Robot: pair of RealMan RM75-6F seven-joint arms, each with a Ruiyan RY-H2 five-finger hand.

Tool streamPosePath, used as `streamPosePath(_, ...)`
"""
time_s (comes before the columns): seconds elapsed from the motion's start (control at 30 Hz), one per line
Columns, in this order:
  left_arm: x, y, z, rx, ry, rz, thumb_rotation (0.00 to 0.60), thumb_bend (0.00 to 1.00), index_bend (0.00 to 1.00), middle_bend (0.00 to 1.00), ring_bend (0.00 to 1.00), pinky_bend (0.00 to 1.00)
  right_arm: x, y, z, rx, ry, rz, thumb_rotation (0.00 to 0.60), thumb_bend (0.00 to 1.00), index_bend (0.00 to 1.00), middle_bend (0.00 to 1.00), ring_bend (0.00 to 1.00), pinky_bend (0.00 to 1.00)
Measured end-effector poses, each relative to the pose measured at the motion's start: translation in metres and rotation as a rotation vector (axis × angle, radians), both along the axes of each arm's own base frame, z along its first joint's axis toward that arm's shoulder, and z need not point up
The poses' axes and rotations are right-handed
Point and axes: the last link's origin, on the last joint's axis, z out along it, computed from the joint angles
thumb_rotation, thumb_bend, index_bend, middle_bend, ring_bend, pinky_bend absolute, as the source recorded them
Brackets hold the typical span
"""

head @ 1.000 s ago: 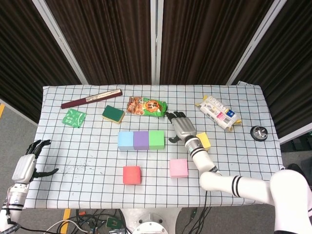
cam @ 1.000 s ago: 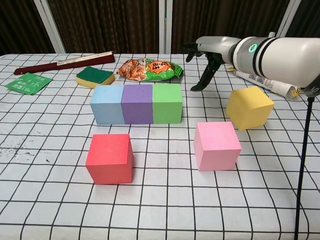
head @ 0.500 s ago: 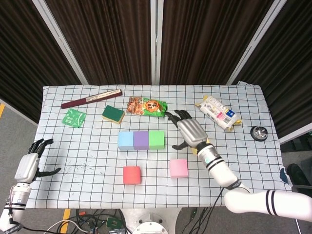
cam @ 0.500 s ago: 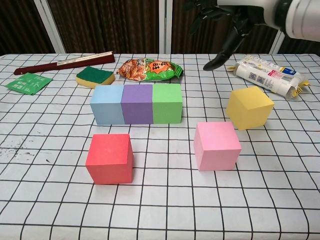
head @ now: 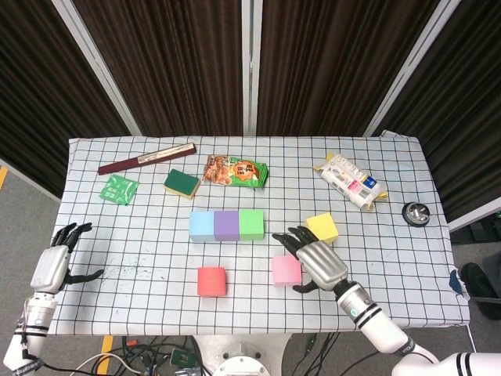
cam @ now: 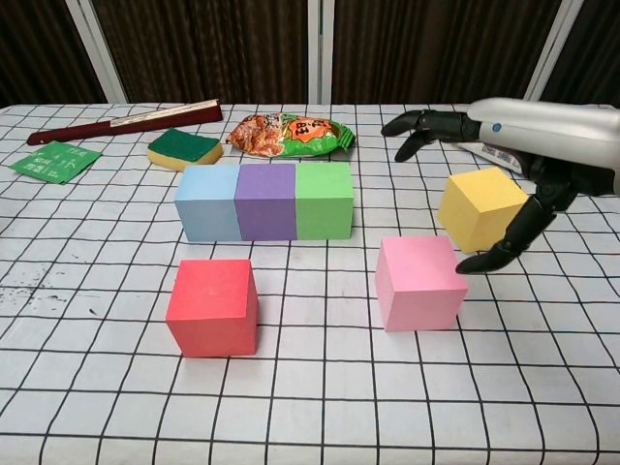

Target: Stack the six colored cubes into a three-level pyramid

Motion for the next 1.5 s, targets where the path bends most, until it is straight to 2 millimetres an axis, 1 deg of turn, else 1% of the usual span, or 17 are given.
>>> streamPosePath(0.2,0.002,-0.004,-0.002,-0.015,-0.010,-0.007,0.600,0.00,0.13,0.17,0.04,0.06,-0.006,0.007,0.000,-0.022,-0.023,-0.003,0.600,0.00,0.00,0.12,0.00,0.00)
streamPosePath(0.33,0.013,-0.009,-0.007,-0.039,-0.027,-0.050,0.600,0.00,0.13,0.18,0.04,0.06,-0.006,0.009,0.008,-0.051,-0.039,0.003,0.600,0.00,0.00,0.12,0.00,0.00)
streamPosePath(0.47,0.035,-0.017,-0.016,-0.089,-0.076,-0.122,0.600,0.00,0.13,0.19,0.04,0.06,-0.004,0.007,0.019,-0.087,-0.064,0.008,0.600,0.00,0.00,0.12,0.00,0.00)
streamPosePath(0.6,0.062,-0.025,-0.028,-0.150,-0.136,-0.213,0.600,0.00,0.13,0.20,0.05,0.06,-0.007,0.006,0.024,-0.099,-0.069,0.002,0.600,0.00,0.00,0.12,0.00,0.00)
streamPosePath(0.7,0.079,-0.026,-0.038,-0.183,-0.170,-0.272,0.600,0.00,0.13,0.21,0.05,0.07,-0.009,0.005,0.026,-0.103,-0.073,-0.005,0.600,0.00,0.00,0.12,0.00,0.00)
streamPosePath(0.77,0.087,-0.025,-0.046,-0.195,-0.184,-0.292,0.600,0.00,0.13,0.21,0.05,0.07,-0.011,0.006,0.027,-0.103,-0.077,-0.009,0.600,0.00,0.00,0.12,0.00,0.00)
streamPosePath(0.87,0.093,-0.022,-0.059,-0.207,-0.190,-0.303,0.600,0.00,0.13,0.21,0.05,0.07,-0.014,0.008,0.028,-0.099,-0.078,-0.012,0.600,0.00,0.00,0.12,0.00,0.00)
streamPosePath(1.07,0.096,-0.015,-0.089,-0.236,-0.172,-0.284,0.600,0.00,0.13,0.21,0.05,0.07,-0.022,0.014,0.026,-0.084,-0.071,-0.026,0.600,0.00,0.00,0.12,0.00,0.00)
streamPosePath(1.17,0.098,-0.013,-0.101,-0.248,-0.170,-0.267,0.600,0.00,0.13,0.21,0.05,0.07,-0.026,0.017,0.026,-0.082,-0.070,-0.031,0.600,0.00,0.00,0.12,0.00,0.00)
streamPosePath(1.5,0.115,-0.016,-0.120,-0.280,-0.200,-0.236,0.600,0.00,0.12,0.21,0.05,0.06,-0.037,0.020,0.029,-0.104,-0.076,-0.059,0.600,0.00,0.00,0.12,0.00,0.00)
